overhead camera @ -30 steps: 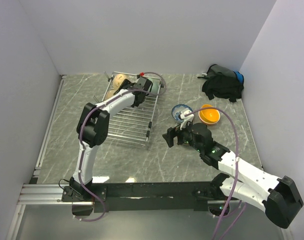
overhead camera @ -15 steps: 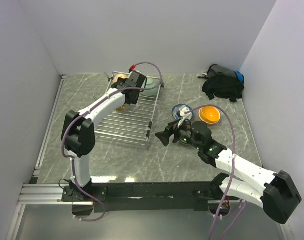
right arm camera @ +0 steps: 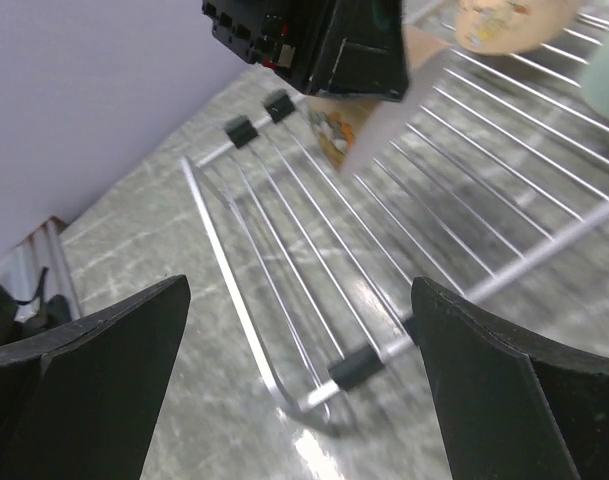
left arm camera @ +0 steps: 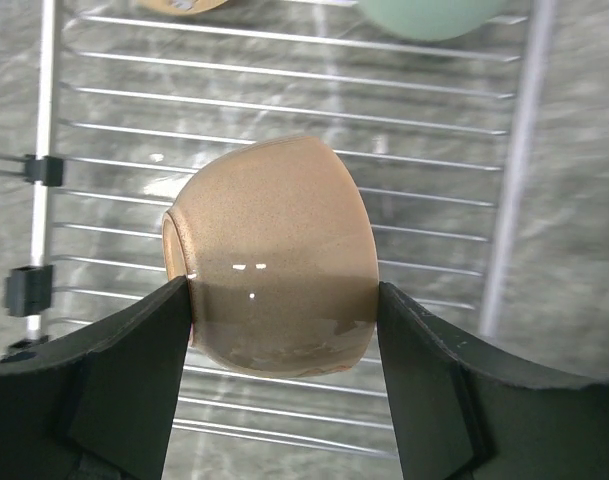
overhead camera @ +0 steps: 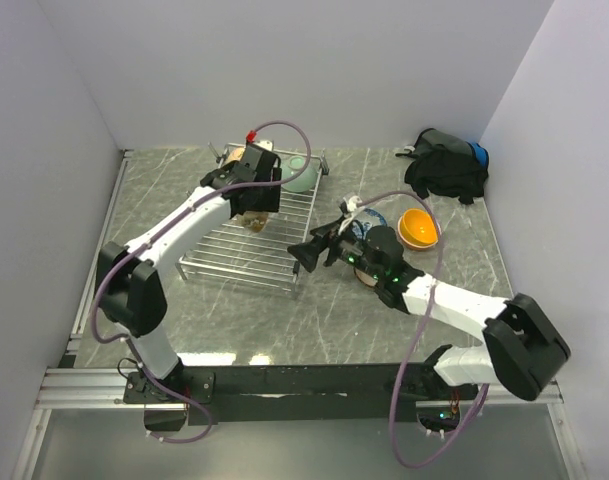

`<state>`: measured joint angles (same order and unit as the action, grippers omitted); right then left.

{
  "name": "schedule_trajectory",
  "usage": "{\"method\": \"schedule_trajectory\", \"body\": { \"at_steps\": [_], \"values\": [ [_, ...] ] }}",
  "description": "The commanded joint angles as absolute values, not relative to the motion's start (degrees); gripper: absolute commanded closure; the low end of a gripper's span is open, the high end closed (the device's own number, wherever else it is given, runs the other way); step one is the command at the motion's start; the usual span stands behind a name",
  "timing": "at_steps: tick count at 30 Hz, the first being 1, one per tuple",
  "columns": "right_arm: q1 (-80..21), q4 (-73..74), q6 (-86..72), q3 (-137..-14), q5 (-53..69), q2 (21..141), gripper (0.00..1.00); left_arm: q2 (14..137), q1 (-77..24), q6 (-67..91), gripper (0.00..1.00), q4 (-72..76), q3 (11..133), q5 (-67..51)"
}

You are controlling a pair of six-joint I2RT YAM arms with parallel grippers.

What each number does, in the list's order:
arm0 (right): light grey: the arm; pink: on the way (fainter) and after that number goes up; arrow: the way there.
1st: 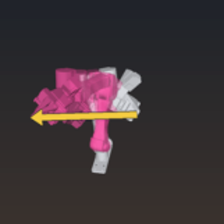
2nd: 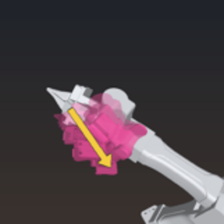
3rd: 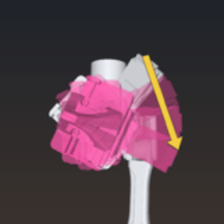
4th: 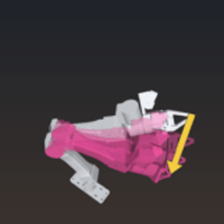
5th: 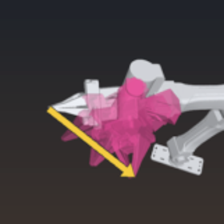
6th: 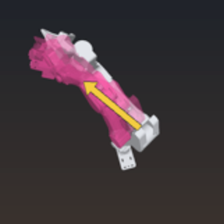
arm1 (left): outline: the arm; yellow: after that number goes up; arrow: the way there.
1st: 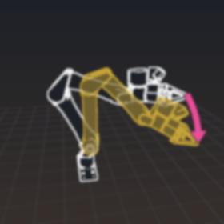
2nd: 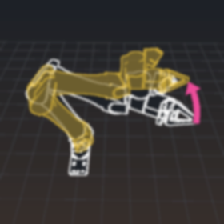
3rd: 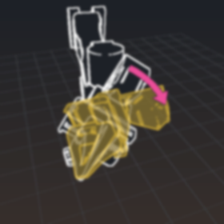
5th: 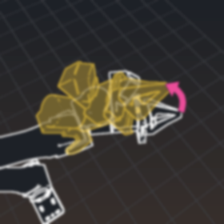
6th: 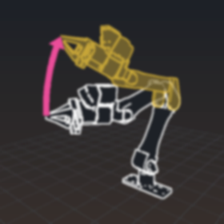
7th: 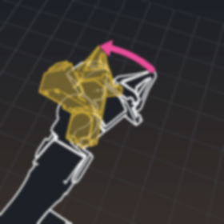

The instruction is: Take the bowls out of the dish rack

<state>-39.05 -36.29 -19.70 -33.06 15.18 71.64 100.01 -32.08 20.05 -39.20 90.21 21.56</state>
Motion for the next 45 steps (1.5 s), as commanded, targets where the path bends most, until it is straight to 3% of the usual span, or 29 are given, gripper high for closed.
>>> {"method": "schedule_trajectory", "body": {
  "at_steps": [1,13,23,29,32,33,36,40,43,45],
  "values": [
    [-38.8,-46.8,-21.5,-38.1,21.2,77.6,0.0,92.7,-32.3,24.3,0.84,-31.4,88.9,16.4],
    [-38.8,-51.2,-21.6,-48.5,27.5,90.8,0.0,85.0,-32.3,30.8,0.84,-24.7,83.1,9.6],
    [-38.8,-50.3,-20.0,-50.8,27.9,94.0,0.02,81.0,-32.2,33.6,0.83,-22.1,80.3,4.8],
    [-38.8,-51.5,-19.6,-51.9,33.3,94.3,0.28,80.2,-32.2,34.8,0.82,-20.7,78.9,3.1],
    [-38.8,-50.6,-18.9,-52.4,35.2,94.0,0.57,79.6,-32.2,35.3,0.81,-19.9,77.9,2.3],
    [-38.8,-50.3,-18.5,-52.5,35.3,93.6,0.74,79.5,-32.2,35.4,0.81,-19.7,77.6,2.0],
    [-38.8,-48.1,-16.8,-52.1,35.6,91.9,0.99,78.8,-32.1,35.7,0.79,-19.4,77.1,1.1],
    [-38.8,-43.9,-13.7,-51.0,35.1,88.6,1.0,75.9,-32.1,35.7,0.73,-18.5,75.9,1.3],
    [-38.8,-37.8,-11.3,-50.1,33.2,84.6,1.0,72.9,-32.1,34.5,0.49,-18.1,75.0,2.1],
    [-38.8,-34.6,-9.3,-49.7,30.7,81.1,1.0,70.3,-32.1,33.6,0.27,-18.3,74.5,3.6]
  ]
}}
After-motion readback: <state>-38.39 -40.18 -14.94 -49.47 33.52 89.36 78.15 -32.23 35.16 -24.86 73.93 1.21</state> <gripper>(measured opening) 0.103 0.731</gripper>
